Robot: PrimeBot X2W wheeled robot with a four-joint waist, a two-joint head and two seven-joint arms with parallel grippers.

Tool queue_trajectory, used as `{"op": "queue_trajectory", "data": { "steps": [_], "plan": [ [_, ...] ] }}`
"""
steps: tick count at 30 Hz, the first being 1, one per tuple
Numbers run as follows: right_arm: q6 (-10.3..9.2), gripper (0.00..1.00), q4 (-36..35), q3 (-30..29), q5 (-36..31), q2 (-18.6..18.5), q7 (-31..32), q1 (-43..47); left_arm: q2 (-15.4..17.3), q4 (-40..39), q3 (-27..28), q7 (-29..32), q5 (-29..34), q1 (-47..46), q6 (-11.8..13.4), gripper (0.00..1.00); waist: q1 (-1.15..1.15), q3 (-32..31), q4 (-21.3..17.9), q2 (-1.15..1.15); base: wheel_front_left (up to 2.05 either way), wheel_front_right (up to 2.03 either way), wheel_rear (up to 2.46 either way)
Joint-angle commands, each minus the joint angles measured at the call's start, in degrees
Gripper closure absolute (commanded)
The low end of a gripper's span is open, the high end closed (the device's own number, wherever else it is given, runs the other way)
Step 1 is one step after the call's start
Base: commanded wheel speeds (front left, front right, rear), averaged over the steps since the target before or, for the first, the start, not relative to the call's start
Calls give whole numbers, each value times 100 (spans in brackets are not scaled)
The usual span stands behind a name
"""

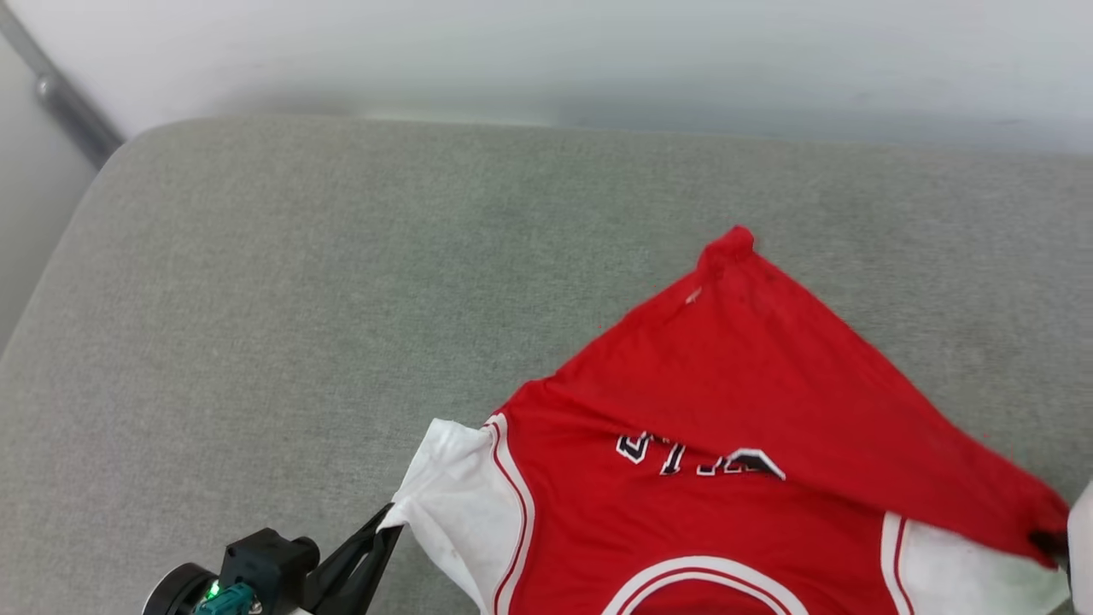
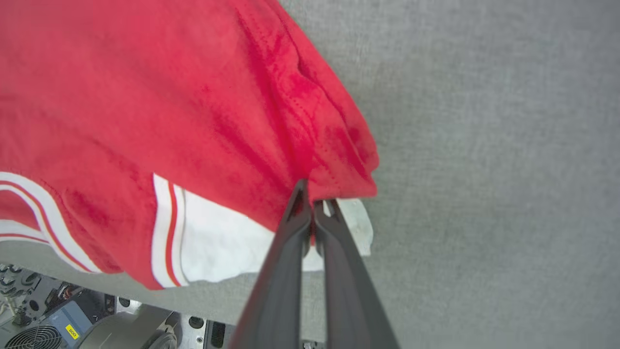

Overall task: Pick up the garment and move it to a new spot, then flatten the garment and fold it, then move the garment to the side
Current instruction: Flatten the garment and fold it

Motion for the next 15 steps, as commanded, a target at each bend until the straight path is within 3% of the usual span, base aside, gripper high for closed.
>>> {"op": "queue_trajectory", "data": {
  "steps": [1, 10, 11, 12, 15],
  "plan": [
    [-2, 100, -12, -48, -32, 62, -61, 230, -16, 13, 25, -43, -24, 68, 38, 100, 1, -153, -136, 0, 0, 0, 0],
    [-2, 100, 75, -74, -57, 196, -419, 672, -46, -58, 0, -40, -39, 89, 87, 100, 1, -224, -164, 0, 0, 0, 0],
    [-2, 55, 59, -66, -71, 199, -499, 634, -49, -69, -4, -36, -33, 79, 90, 100, 1, -221, -155, 0, 0, 0, 0],
    [-2, 0, 46, -49, -61, 214, -550, 591, -53, -78, -6, -36, -28, 71, 100, 100, 1, -218, -147, 0, 0, 0, 0],
    [-2, 0, -46, 16, 52, 198, -586, 479, -60, -116, -20, -31, 2, 47, 117, 100, 1, -204, -108, 0, 0, 0, 0]
  ]
}}
